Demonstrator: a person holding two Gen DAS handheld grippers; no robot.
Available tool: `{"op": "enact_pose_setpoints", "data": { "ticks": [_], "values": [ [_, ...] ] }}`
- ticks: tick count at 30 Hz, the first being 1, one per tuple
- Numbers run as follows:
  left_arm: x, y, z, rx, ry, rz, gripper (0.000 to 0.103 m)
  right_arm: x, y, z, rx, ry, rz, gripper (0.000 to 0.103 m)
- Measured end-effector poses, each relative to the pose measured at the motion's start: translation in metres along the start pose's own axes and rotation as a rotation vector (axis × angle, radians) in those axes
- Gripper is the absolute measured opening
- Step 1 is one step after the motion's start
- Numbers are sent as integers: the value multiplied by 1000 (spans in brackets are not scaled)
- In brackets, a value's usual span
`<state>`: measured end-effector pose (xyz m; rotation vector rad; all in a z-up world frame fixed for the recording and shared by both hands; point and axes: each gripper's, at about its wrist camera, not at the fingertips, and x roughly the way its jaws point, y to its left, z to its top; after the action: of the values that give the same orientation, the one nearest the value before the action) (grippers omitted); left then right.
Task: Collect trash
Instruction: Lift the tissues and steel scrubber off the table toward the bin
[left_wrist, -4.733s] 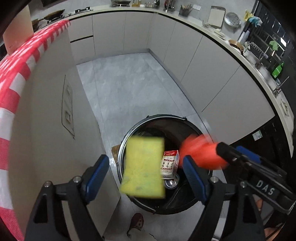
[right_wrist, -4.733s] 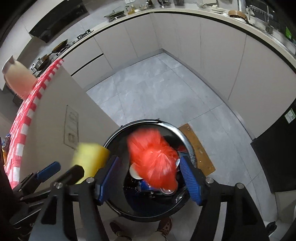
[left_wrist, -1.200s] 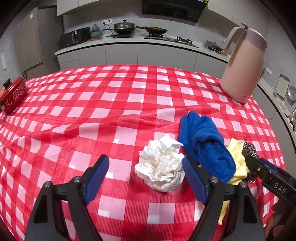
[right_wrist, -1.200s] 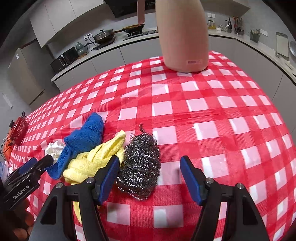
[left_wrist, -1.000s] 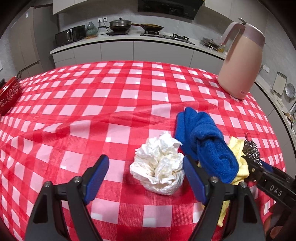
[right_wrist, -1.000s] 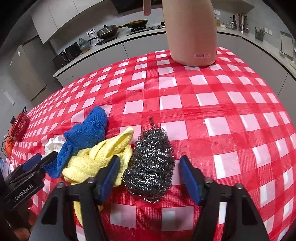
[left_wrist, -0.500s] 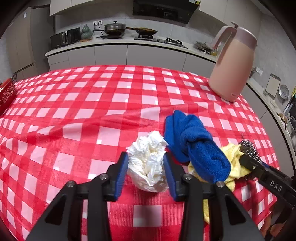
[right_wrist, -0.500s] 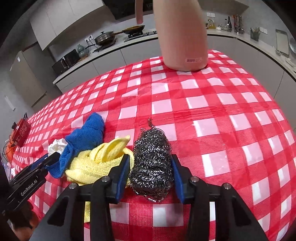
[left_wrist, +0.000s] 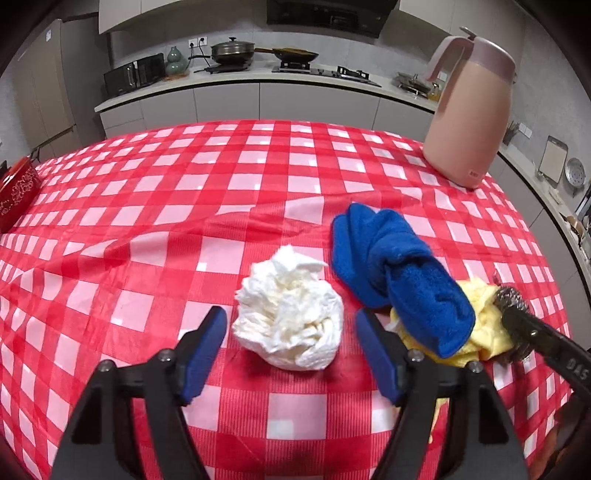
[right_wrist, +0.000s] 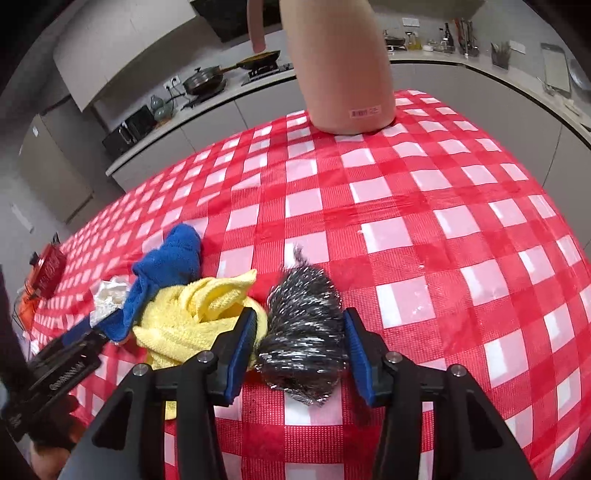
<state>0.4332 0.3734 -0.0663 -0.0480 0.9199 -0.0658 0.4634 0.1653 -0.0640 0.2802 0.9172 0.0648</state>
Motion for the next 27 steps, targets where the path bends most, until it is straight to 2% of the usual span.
{"op": "enact_pose_setpoints", "data": {
  "ticks": [3,4,6,12,13,16,27],
  "values": [
    [6,0,-1,3,13,-18,72,-4,-2,3,6,-18,-14,51],
    [8,1,-2,3,19,-25,63,-3,-2,4,12,-17,-16,51],
    [12,2,-3,5,31,-43,55,1,-2,4,16,-5,-14,51],
    [10,4,-3,-4,21,-68,46,14,0,1,21,37,-16,51],
    [9,4,-3,-4,20,-70,44,14,0,0,14,34,-19,48],
    [5,4,-2,-9,10,-74,42,12,0,0,12,22,-14,44],
    [-40,-9,-11,-8,-61,-51,42,-23,1,1,-33,-37,21,44]
  ]
}}
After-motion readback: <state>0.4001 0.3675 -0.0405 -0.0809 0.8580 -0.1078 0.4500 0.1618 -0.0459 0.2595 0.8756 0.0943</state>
